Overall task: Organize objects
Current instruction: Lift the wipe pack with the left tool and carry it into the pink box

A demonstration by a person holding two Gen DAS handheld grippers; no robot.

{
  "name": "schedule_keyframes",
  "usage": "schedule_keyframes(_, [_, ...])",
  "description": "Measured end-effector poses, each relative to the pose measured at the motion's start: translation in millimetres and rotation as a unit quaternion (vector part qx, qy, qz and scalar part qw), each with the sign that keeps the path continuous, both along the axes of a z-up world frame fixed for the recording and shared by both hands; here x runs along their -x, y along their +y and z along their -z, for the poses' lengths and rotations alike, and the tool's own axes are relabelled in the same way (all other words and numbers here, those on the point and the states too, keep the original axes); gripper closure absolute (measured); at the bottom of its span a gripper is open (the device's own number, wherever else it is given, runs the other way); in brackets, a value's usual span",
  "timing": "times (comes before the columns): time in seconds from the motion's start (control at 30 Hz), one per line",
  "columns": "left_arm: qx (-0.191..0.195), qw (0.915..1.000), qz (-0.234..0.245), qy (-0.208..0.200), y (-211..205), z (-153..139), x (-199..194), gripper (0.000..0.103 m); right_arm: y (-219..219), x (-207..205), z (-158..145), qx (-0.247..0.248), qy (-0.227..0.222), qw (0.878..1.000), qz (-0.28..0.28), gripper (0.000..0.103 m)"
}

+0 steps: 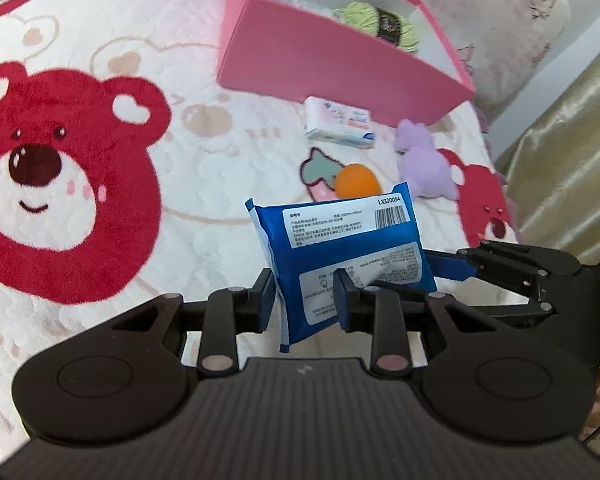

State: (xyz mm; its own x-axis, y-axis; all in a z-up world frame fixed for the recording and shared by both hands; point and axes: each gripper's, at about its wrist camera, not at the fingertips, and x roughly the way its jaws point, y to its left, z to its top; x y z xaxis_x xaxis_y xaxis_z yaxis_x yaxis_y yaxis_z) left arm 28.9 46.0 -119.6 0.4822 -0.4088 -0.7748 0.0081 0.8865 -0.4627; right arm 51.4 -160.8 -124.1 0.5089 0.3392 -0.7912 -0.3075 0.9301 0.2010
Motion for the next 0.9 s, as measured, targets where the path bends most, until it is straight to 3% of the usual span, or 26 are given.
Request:
schedule_keyframes(0.27, [-0.017,0.9986,0.027,-0.042,-2,-42,8,0.075,1,8,-33,-0.001,-0.003,1.000,0.016,0.051])
schedule_keyframes(0.5, [-0.010,0.9974,0.032,-0.065,-1,-76,4,0.075,1,10,-68,0.004,-0.040,0.999,0.026,0.051])
schedule_keyframes(0.9, [-0.019,0.9940,0.054,-0.093,-9,-136,-43,0.075,-20,-17,-124,0.006,-0.094,0.994,0.047,0.051])
